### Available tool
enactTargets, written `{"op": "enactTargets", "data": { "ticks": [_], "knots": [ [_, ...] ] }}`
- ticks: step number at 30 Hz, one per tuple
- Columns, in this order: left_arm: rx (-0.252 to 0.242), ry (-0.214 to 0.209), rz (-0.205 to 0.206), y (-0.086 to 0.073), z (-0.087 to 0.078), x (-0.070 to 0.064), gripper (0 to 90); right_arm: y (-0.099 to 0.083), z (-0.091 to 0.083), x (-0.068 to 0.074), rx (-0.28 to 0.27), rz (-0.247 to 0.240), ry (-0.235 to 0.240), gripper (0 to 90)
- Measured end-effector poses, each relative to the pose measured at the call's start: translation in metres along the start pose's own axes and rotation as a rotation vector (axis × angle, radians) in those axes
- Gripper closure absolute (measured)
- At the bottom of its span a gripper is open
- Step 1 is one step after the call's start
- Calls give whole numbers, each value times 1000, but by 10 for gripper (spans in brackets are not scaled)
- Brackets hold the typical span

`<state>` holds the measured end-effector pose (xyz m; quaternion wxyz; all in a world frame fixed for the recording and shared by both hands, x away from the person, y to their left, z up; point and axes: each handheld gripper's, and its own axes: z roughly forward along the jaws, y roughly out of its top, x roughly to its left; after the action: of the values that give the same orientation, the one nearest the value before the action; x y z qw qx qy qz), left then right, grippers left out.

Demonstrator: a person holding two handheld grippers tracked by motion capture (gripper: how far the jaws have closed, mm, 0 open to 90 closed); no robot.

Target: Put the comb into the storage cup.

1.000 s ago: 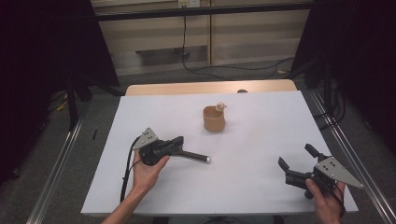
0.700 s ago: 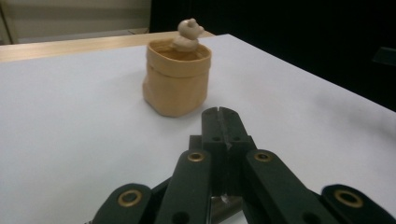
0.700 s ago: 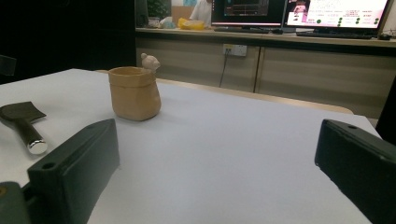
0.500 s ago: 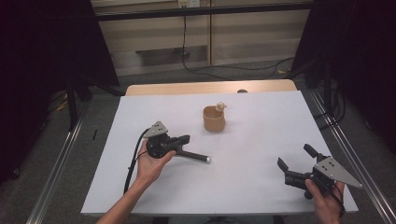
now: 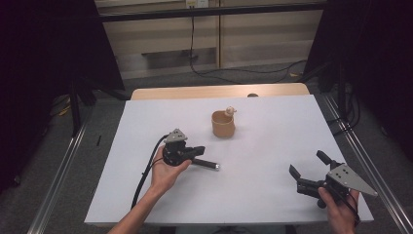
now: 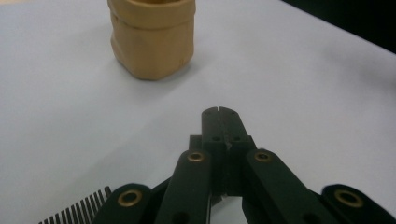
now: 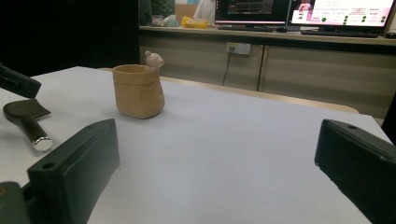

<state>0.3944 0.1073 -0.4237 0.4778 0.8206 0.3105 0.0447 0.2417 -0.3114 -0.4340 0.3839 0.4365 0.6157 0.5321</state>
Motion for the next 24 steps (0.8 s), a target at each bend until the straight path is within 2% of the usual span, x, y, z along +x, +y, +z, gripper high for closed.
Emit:
{"op": "enactTargets", "data": {
  "ticks": [5,6,10,13,14,16,22,24],
  "knots": [
    [15,13,-28,-1,4,3,900,0,0,0,-1,2,1,0],
    [36,15,-33,-1,6,3,900,0,1,0,-2,2,2,0],
    [58,12,-38,-3,11,2,900,0,0,1,-3,0,5,0],
    [52,13,-31,-2,14,-1,900,0,0,1,-2,-2,8,0],
    [45,31,-26,-1,17,-3,900,0,0,1,-2,-2,7,0],
    [54,32,-21,2,23,-7,900,0,1,0,0,-3,4,0],
    [87,-2,3,2,35,-19,900,0,1,0,2,-6,2,0],
    [94,-5,7,1,35,-19,900,0,1,0,4,-4,5,0]
  ]
}}
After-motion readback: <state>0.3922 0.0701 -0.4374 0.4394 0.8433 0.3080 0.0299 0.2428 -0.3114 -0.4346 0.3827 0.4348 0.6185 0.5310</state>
